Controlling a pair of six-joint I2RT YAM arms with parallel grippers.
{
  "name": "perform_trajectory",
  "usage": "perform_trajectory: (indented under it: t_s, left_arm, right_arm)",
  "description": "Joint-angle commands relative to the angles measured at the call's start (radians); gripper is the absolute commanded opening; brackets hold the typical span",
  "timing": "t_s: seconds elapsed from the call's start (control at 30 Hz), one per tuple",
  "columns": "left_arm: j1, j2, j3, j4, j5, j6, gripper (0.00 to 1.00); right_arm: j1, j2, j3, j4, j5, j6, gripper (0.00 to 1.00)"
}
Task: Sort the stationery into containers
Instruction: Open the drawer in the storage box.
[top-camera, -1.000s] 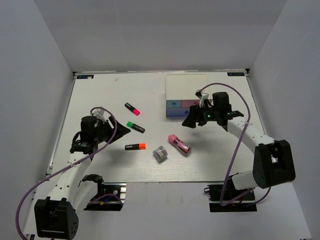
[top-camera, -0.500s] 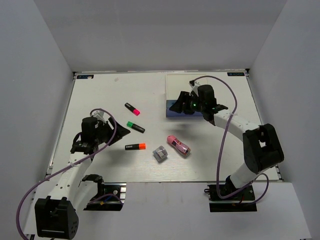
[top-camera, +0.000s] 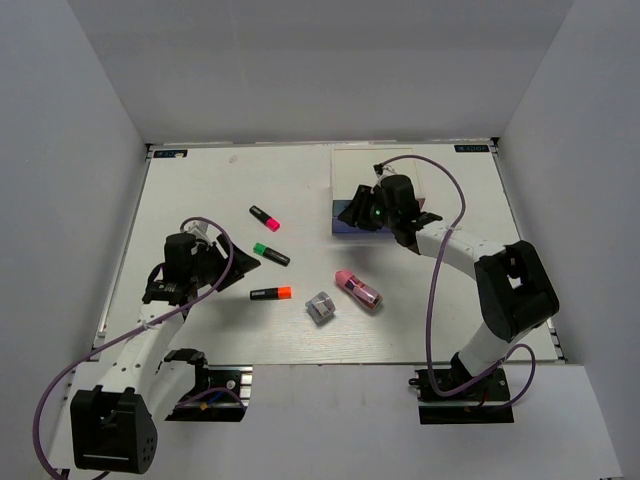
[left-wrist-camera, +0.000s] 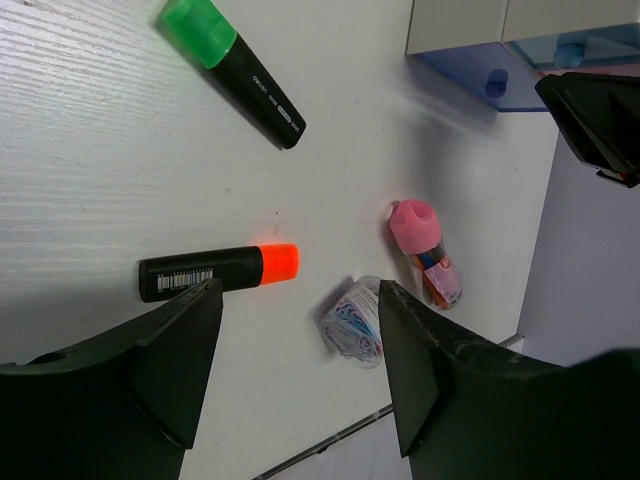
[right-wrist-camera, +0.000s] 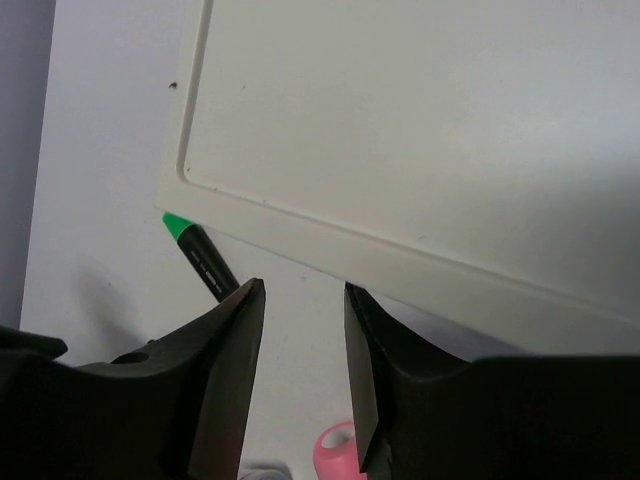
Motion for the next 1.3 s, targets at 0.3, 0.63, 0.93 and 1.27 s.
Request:
perform_trajectory:
  t_s: [0.3, 0.63, 0.93, 1.27]
  left_arm:
    - [-0.004, -0.015, 0.008, 0.019, -0.007, -0.002, 0.74]
    - [-0.004, -0.044, 0.008, 0.010, -0.007, -0.002, 0.74]
    - [-0.004, -0.062, 0.008, -0.001, -0.007, -0.011, 0.74]
    - [-0.004, -0.082, -0.033, 0.018, 0.002, -0.060, 0.74]
  right_arm:
    - [0.017, 0.012, 0.041, 0.082, 0.145, 0.006, 0.46]
    - [0.025, 0.032, 0.047, 0.101, 0.167, 0.015, 0.48]
    - [0.031, 0.033, 0.052, 0.144, 0.237, -0.005, 0.42]
    - [0.036, -0.011, -0.008, 0.136, 0.214, -0.017, 0.22]
